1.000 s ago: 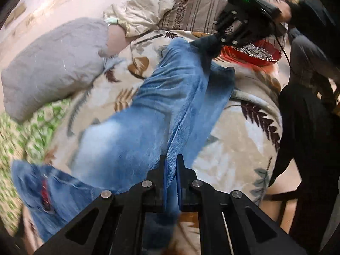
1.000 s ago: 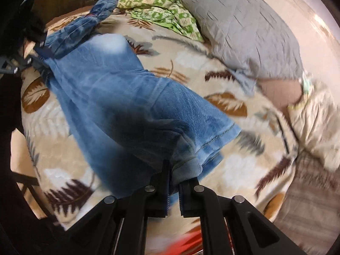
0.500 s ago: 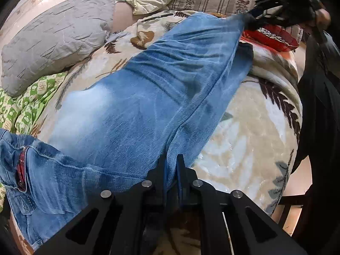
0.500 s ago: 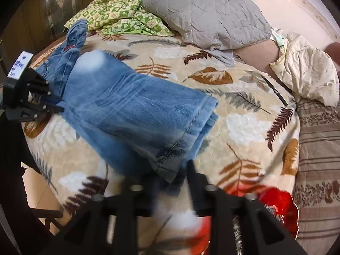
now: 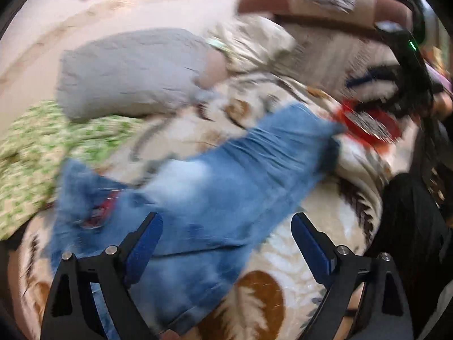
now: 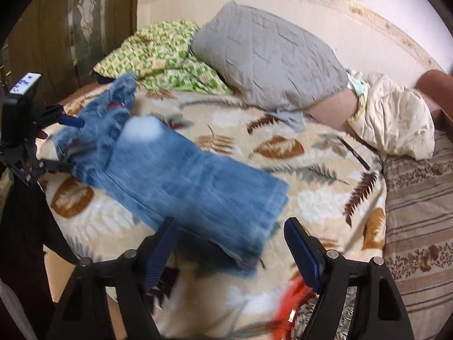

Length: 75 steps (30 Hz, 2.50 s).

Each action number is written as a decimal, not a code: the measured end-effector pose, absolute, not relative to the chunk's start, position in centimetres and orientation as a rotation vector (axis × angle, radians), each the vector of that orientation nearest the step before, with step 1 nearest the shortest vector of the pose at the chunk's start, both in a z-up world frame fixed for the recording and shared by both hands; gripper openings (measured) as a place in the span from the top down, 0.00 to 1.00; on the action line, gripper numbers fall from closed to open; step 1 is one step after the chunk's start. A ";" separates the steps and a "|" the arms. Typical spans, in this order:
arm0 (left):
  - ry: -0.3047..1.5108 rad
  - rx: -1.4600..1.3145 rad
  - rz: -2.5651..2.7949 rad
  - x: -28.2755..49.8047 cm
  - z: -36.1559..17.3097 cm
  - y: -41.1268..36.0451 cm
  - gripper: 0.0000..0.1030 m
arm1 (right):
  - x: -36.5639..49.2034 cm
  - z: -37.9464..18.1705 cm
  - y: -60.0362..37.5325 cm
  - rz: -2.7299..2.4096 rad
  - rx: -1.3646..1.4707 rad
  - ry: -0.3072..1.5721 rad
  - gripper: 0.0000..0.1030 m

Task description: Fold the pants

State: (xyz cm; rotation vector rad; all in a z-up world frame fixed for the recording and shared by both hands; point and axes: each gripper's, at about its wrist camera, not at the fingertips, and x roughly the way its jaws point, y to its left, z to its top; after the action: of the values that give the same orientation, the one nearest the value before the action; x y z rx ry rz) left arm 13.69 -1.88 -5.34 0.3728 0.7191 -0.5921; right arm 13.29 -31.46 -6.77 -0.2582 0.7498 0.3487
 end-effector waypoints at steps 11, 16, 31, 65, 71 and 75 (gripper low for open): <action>0.816 0.158 -0.366 15.1 -3.0 12.8 0.07 | 16.9 -7.3 -21.2 0.614 -0.115 0.756 0.22; 0.890 0.052 -0.413 19.9 -2.6 15.6 0.01 | 19.2 -7.8 -14.5 0.730 -0.106 0.764 0.22; 1.169 -0.247 -0.504 38.5 -4.6 11.7 0.01 | 26.2 -13.2 -5.8 0.743 0.006 0.885 0.22; 0.991 -0.378 -0.427 23.4 -4.4 20.9 0.90 | 17.8 -12.4 -0.5 0.741 -0.353 0.669 0.90; 0.988 -0.418 -0.364 17.7 -9.5 22.9 0.91 | 16.1 -15.9 0.5 0.768 -0.362 0.713 0.90; 1.025 -0.471 -0.310 16.5 -13.4 24.0 0.91 | 15.3 -17.5 0.6 0.766 -0.386 0.711 0.89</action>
State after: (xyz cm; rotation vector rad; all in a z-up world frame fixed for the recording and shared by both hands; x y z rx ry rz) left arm 16.50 24.04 -13.43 -0.4712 1.0246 -0.3101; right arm 15.34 0.64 -17.53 -0.3858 0.7108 0.7661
